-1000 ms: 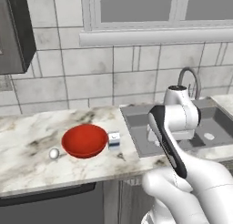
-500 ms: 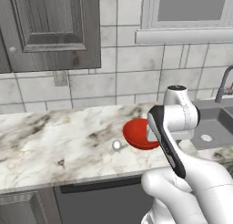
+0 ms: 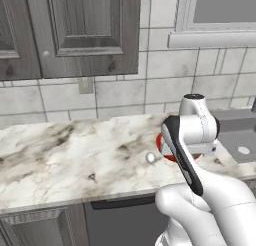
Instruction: Gather the eggs and milk located in the vicinity of the sink area and place them right next to the bowl.
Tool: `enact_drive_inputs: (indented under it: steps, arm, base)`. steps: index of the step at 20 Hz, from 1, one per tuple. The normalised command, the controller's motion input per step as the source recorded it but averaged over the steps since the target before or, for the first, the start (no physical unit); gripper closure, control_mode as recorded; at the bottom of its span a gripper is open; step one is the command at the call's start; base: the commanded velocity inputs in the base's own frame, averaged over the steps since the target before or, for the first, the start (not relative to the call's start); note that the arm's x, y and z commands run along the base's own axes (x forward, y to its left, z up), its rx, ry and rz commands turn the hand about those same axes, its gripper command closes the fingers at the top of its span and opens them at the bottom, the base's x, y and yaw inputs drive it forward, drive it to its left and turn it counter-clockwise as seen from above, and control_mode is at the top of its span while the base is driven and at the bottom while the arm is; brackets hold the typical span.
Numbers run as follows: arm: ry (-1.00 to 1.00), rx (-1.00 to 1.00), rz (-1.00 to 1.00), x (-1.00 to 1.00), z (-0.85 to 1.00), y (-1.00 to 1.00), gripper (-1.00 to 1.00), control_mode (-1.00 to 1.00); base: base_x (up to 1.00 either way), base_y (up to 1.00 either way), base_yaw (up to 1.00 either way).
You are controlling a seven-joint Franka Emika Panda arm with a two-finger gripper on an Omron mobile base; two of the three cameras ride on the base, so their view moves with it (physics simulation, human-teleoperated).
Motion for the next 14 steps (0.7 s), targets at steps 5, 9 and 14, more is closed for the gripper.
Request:
enact_drive_inputs:
  steps: [5,9,14]
  arm:
    - [0.00,0.00,0.00,0.00,0.00,0.00,1.00,1.00]
    - [0.00,0.00,0.00,0.00,0.00,0.00,1.00,1.00]
    - [0.00,0.00,0.00,0.00,0.00,0.00,1.00,1.00]
  base:
    - [0.34,0.33,-0.01]
    - [0.04,0.08,-0.01]
    - [0.05,-0.23,-0.01]
